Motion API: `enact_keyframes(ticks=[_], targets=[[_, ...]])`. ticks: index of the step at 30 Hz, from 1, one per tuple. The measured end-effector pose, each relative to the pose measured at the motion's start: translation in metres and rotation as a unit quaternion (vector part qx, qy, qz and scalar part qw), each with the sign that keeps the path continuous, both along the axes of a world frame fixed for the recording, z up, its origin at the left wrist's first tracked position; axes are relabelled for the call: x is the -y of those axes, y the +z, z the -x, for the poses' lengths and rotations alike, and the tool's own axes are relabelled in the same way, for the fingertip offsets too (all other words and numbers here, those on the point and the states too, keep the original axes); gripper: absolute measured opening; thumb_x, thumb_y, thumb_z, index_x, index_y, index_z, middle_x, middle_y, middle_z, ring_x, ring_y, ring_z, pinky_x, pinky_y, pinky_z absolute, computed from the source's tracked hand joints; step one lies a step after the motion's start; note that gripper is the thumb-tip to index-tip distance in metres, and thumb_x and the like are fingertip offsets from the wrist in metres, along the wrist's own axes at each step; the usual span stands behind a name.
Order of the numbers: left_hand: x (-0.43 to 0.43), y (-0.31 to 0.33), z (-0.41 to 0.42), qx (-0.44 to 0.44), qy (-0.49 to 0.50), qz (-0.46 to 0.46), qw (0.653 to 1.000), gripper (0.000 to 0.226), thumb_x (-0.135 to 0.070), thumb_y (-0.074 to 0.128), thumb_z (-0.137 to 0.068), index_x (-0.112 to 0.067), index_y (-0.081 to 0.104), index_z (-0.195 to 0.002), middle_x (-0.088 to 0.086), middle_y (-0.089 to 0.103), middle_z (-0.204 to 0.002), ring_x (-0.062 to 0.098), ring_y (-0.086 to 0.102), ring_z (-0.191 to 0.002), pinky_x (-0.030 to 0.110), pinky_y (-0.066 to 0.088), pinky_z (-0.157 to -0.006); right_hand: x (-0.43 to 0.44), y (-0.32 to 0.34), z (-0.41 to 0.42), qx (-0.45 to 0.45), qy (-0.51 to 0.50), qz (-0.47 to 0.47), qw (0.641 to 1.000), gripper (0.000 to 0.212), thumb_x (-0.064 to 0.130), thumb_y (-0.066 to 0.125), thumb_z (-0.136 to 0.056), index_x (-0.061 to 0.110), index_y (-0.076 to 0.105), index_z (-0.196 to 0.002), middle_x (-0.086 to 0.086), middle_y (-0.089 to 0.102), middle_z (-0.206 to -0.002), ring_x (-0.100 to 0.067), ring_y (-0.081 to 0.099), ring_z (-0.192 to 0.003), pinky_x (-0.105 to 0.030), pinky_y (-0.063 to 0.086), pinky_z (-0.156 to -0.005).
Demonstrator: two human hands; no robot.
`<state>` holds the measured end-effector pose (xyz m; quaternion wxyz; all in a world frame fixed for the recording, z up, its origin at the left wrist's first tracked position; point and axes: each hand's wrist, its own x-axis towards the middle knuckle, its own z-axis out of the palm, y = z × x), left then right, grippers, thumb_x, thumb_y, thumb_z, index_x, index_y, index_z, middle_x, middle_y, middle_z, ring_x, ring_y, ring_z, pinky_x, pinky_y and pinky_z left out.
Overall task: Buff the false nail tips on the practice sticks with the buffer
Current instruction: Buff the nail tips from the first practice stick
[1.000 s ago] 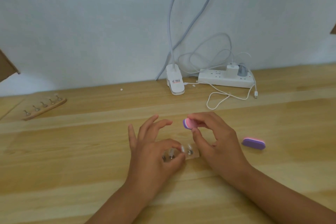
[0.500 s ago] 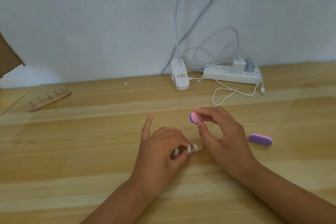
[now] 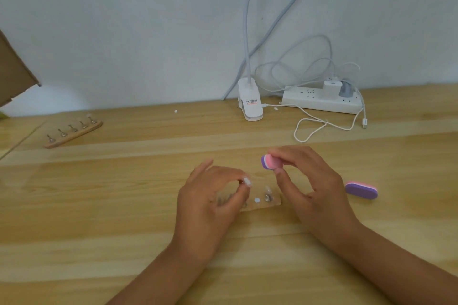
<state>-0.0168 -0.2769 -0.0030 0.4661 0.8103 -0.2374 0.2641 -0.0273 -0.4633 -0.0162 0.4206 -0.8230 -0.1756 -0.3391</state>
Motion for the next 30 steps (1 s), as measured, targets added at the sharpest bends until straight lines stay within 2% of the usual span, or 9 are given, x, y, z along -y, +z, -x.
enact_keyframes(ticks=[2,5,9,12,14,17,23,26,30], targets=[[-0.0032,0.0013,-0.0001,-0.05,-0.016,0.04,0.998,0.019,-0.008,0.074,-0.082,-0.027,0.074,-0.085,-0.015,0.068,-0.088,0.002,0.066,-0.085,0.01,0.043,-0.082,-0.0032,-0.0017,0.0015,0.037,0.018,0.042,0.998,0.024,0.003,0.064,-0.095,0.007,0.07,-0.118,0.0,0.066,-0.115,-0.007,0.061,-0.11,-0.016,0.043,-0.098],[-0.0036,0.002,-0.0006,-0.064,-0.039,-0.001,0.997,0.013,-0.016,0.067,-0.089,-0.026,0.075,-0.092,-0.013,0.064,-0.091,0.008,0.064,-0.087,0.011,0.043,-0.074,-0.0073,-0.0044,0.0034,0.079,0.043,0.084,0.992,0.027,0.006,0.057,-0.095,0.001,0.07,-0.119,-0.005,0.066,-0.117,-0.014,0.062,-0.11,-0.02,0.046,-0.097],[-0.0039,0.0007,-0.0009,-0.032,-0.045,-0.047,0.997,0.015,-0.023,0.058,-0.094,-0.025,0.073,-0.096,-0.014,0.057,-0.092,0.014,0.058,-0.087,0.02,0.044,-0.074,-0.0057,-0.0064,0.0021,0.092,0.042,0.096,0.99,0.028,0.003,0.057,-0.095,0.0,0.07,-0.119,-0.006,0.066,-0.118,-0.016,0.062,-0.109,-0.023,0.048,-0.096],[-0.0043,0.0001,-0.0006,-0.014,-0.047,-0.076,0.996,0.016,-0.021,0.057,-0.095,-0.019,0.073,-0.097,-0.012,0.057,-0.092,0.014,0.056,-0.087,0.026,0.045,-0.075,-0.0039,-0.0071,0.0002,0.09,0.024,0.09,0.992,0.029,-0.005,0.062,-0.091,0.0,0.07,-0.119,-0.008,0.066,-0.117,-0.018,0.063,-0.108,-0.027,0.05,-0.093],[-0.0039,-0.0002,-0.0005,-0.02,-0.059,-0.082,0.995,0.018,-0.015,0.056,-0.094,-0.018,0.074,-0.096,-0.008,0.058,-0.092,0.016,0.056,-0.088,0.029,0.045,-0.075,-0.0063,-0.008,0.0024,0.107,0.045,0.111,0.987,0.035,-0.009,0.06,-0.09,0.003,0.068,-0.122,-0.009,0.065,-0.118,-0.017,0.061,-0.111,-0.025,0.049,-0.095],[-0.0028,0.0008,0.0001,-0.027,-0.066,-0.081,0.994,0.019,-0.013,0.054,-0.094,-0.018,0.073,-0.097,-0.007,0.057,-0.091,0.016,0.056,-0.089,0.027,0.045,-0.076,-0.0057,-0.008,0.0017,0.114,0.053,0.124,0.984,0.035,-0.006,0.054,-0.092,0.003,0.066,-0.123,-0.011,0.064,-0.119,-0.017,0.06,-0.113,-0.024,0.048,-0.096],[-0.0026,0.0,0.0006,-0.038,-0.073,-0.085,0.993,0.021,-0.018,0.052,-0.095,-0.014,0.072,-0.091,-0.005,0.057,-0.09,0.018,0.054,-0.089,0.029,0.044,-0.075,-0.0066,-0.0082,0.0024,0.114,0.065,0.139,0.982,0.042,-0.017,0.059,-0.084,0.001,0.067,-0.122,-0.015,0.065,-0.119,-0.02,0.062,-0.111,-0.028,0.05,-0.094],[-0.0027,0.0,0.0004,-0.048,-0.072,-0.08,0.993,0.017,-0.016,0.056,-0.094,-0.016,0.072,-0.091,-0.007,0.057,-0.09,0.016,0.054,-0.089,0.026,0.044,-0.076,-0.0041,-0.0075,0.0,0.095,0.043,0.12,0.987,0.039,-0.016,0.059,-0.084,-0.001,0.07,-0.118,-0.013,0.066,-0.118,-0.019,0.062,-0.11,-0.03,0.051,-0.093],[-0.0021,0.0011,0.0008,-0.049,-0.098,-0.059,0.992,0.025,-0.024,0.049,-0.094,-0.015,0.072,-0.088,-0.005,0.058,-0.089,0.017,0.056,-0.088,0.027,0.044,-0.074,-0.0071,-0.0091,0.0035,0.125,0.078,0.147,0.978,0.036,-0.011,0.056,-0.091,0.003,0.067,-0.123,-0.014,0.066,-0.119,-0.02,0.062,-0.111,-0.026,0.049,-0.096]])
